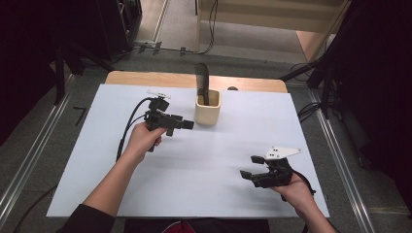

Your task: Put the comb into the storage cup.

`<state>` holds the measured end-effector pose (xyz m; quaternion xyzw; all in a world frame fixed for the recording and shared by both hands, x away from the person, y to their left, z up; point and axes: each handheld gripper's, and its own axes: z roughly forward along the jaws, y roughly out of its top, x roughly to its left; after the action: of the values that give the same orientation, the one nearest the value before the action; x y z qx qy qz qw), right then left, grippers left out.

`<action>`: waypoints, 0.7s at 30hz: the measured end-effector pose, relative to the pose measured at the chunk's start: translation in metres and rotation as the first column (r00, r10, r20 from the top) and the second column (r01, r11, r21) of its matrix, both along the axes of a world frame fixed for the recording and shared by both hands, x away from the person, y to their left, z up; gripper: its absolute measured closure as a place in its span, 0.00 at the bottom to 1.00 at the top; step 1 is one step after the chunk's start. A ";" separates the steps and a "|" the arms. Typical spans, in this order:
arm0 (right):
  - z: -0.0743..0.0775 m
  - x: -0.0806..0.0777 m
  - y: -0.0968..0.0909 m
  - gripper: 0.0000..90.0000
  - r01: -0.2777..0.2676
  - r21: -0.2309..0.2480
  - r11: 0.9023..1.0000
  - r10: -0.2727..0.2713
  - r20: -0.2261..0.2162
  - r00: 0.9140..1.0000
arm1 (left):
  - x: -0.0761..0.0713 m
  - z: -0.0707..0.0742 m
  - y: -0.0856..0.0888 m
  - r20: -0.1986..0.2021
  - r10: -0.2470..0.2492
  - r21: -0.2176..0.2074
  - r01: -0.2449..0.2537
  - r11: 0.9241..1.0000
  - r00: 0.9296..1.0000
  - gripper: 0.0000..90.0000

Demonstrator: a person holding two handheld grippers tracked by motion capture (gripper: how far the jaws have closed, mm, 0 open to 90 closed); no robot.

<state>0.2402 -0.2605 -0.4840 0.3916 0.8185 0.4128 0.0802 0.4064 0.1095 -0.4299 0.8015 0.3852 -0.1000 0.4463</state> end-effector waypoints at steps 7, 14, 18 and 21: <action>0.000 0.000 0.002 0.27 -0.001 0.007 1.000 0.001 -0.005 1.000 | -0.006 0.000 0.008 0.003 -0.014 0.011 0.014 1.000 1.000 0.29; 0.000 0.000 0.001 0.27 0.003 0.012 1.000 -0.002 -0.016 1.000 | -0.014 -0.003 0.008 0.006 -0.035 0.028 0.035 0.999 0.999 0.28; -0.002 0.001 0.000 0.27 0.012 0.006 1.000 -0.012 -0.040 0.999 | -0.018 -0.004 0.009 0.020 -0.042 0.043 0.041 0.998 0.999 0.28; -0.002 0.002 -0.001 0.27 0.022 0.013 1.000 -0.022 -0.049 0.999 | -0.021 -0.006 0.012 0.016 -0.037 0.031 0.037 0.999 0.999 0.28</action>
<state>0.2421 -0.2610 -0.4861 0.4112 0.8129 0.4078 0.0618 0.3856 0.1220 -0.4359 0.8160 0.3681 -0.0957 0.4354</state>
